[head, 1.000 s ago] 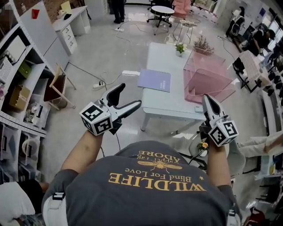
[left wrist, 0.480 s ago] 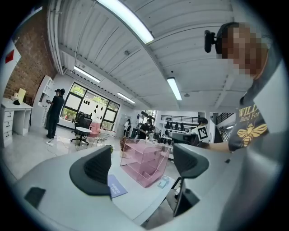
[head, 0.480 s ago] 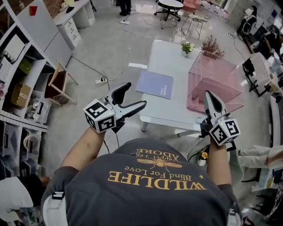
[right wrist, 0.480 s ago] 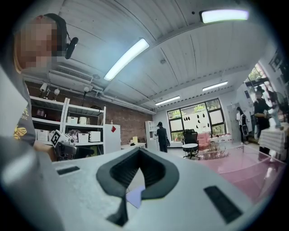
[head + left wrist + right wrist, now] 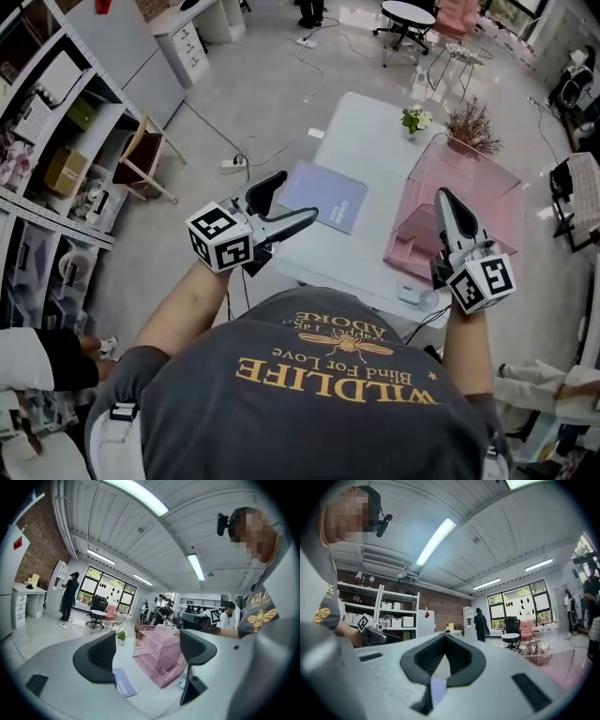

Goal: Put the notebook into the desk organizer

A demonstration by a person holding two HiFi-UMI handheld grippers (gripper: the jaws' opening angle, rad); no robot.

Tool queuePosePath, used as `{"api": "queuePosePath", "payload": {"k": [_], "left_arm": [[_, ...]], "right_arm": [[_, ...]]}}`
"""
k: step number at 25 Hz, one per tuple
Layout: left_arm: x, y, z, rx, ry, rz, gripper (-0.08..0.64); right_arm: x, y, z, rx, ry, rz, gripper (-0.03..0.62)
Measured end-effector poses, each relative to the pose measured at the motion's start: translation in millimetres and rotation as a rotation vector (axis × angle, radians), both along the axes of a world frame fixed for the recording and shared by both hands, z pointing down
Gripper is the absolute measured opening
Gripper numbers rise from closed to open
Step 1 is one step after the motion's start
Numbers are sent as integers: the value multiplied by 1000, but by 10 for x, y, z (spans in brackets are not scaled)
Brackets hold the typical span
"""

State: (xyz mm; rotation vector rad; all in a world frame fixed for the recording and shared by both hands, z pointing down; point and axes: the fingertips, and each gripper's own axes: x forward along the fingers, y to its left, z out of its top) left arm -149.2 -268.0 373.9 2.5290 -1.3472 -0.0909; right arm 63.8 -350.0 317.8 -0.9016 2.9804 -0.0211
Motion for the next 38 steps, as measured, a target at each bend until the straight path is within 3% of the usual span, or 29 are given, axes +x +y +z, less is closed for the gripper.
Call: {"api": "queuePosePath", "payload": {"k": [8,13,16,20,24,28,33,38], "left_arm": [[-539,-547,489,-130,24,28,423],[-1086,-935,1217,-333,85,91,423],[-1312,-1163,1825,-475,48,107,423],[-1406,-1320,2688,-662,61,131,423],[-1386,-1417,3232,-802,143,130,423],[-1259,-1527,3467,-875,242,142,423],[-1062,-1478,3704,-938,246,182,417],[-1009,-1455,3785,-956,232,180,289]], "right_arm": [[-393,-171,98,-21,-15,-13,0],[-707,-160,169,-56,-5,40,0],[-828,-180,215,-77,5,65,0],[-911,-198,329,-75,9,80,0],[-867,-202,408,-89,27,103,0],[-781,-277,481,-102,38,132,0],[-720,-388,519,-99,41,148,0],[-691,-540,486,-84,36,163,0]]}}
